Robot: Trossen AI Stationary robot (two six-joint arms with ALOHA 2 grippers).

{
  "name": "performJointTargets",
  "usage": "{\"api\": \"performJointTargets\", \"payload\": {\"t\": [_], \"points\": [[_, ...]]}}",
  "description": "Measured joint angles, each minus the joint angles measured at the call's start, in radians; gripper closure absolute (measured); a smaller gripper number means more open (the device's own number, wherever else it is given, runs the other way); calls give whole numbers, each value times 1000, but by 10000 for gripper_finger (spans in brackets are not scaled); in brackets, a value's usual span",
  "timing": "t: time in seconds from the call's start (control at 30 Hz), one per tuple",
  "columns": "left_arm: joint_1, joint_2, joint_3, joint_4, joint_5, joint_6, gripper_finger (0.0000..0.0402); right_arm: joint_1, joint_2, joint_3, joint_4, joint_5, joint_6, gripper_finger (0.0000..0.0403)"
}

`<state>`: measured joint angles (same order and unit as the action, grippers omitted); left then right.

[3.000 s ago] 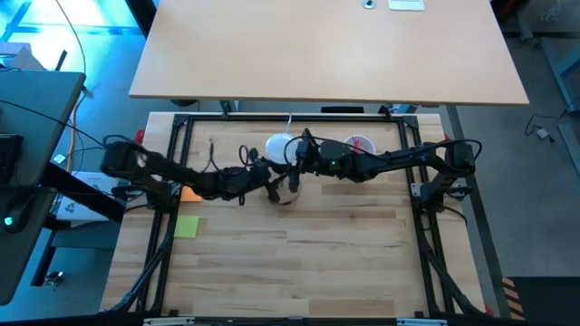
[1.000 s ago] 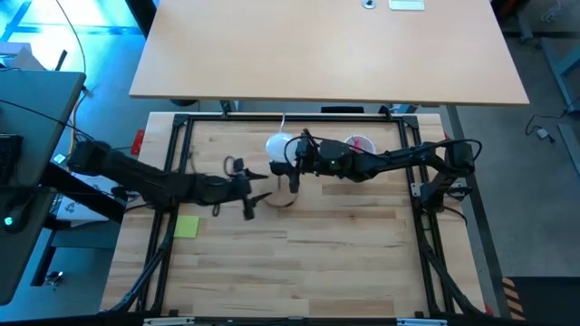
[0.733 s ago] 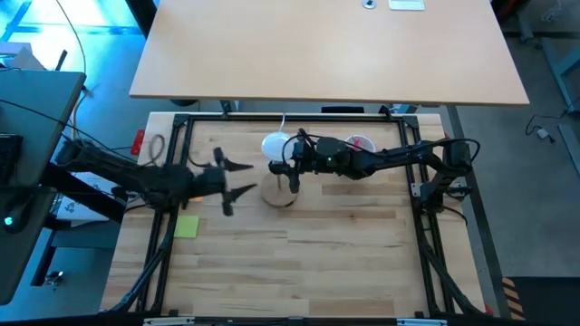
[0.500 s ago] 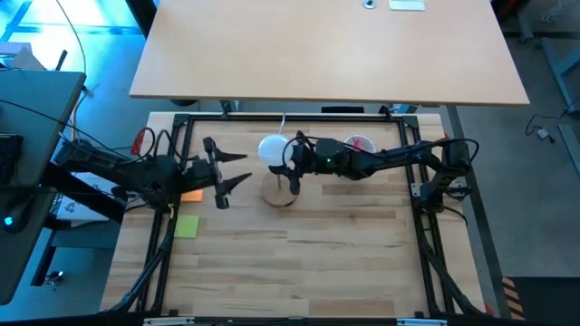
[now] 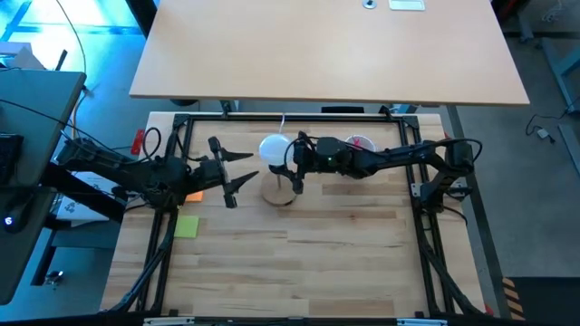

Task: Screw lightbulb
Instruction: Insert the light bulb into the brown lamp

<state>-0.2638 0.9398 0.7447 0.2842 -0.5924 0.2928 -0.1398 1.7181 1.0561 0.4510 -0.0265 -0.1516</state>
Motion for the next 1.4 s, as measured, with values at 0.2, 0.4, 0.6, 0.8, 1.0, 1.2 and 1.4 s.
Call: {"api": "performJointTargets", "payload": {"t": [0.2,0.4,0.6,0.8,1.0,1.2,1.4], "points": [[0,1,0,-4,0,-3,189,-4,-47,-1,-82,0,-11,135],[0,1,0,-3,0,-3,188,-17,-105,0,-164,0,-15,135],[-17,-1,0,-10,-55,8,188,-30,-173,1,-310,14,-47,135],[-71,-1,0,-48,-141,37,206,-46,-272,-3,-471,230,-47,135],[-74,58,-103,71,-151,4,284,-92,-334,-267,-38,295,129,137],[-99,104,-143,348,-150,139,366,-118,-257,-474,680,86,269,210],[-54,159,-142,501,-85,222,397,-123,-165,-325,654,-87,286,377]]}}
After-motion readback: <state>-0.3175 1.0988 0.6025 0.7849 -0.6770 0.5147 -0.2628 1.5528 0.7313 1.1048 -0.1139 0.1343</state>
